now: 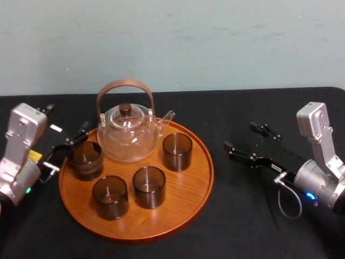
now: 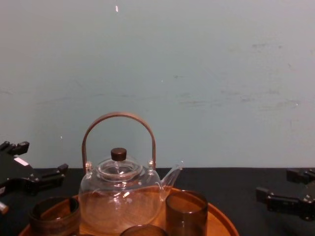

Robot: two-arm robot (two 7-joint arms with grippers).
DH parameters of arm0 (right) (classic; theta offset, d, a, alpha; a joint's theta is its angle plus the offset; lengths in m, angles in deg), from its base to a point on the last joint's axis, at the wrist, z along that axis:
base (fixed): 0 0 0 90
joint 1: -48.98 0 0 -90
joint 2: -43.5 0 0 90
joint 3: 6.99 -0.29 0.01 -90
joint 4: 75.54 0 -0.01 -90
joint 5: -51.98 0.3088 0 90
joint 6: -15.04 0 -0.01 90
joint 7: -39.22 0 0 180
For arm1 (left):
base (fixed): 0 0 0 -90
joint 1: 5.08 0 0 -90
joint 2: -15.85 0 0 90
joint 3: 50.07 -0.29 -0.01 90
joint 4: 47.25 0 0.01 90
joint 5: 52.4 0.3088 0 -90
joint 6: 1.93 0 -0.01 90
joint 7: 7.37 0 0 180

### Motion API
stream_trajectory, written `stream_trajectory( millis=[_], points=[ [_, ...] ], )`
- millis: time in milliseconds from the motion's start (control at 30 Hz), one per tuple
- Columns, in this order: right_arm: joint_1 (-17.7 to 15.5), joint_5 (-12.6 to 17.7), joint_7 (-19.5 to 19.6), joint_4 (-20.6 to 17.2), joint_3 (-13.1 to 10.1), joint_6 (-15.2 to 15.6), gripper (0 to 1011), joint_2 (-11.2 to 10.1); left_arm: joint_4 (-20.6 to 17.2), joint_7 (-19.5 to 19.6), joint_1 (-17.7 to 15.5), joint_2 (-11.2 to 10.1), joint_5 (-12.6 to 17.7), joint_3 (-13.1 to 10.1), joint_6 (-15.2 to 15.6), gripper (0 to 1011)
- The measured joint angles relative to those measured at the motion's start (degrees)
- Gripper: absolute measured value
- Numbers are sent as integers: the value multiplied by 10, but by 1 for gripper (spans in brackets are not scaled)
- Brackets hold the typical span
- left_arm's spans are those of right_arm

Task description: Pick up the glass from the table and place it on the tray.

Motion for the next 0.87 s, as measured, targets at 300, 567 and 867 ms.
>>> stream_trajectory(
  millis=[300,567,867],
  points=[
    [1,0,-2,-2,2,1,1003,-1,0,0,0,0,0,0,0,1001],
    [2,0,-3,-2,3,1,1002,-2,0,0,0,0,0,0,0,1001],
    [2,0,-4,-3,4,1,1002,-2,0,0,0,0,0,0,0,1001]
  ],
)
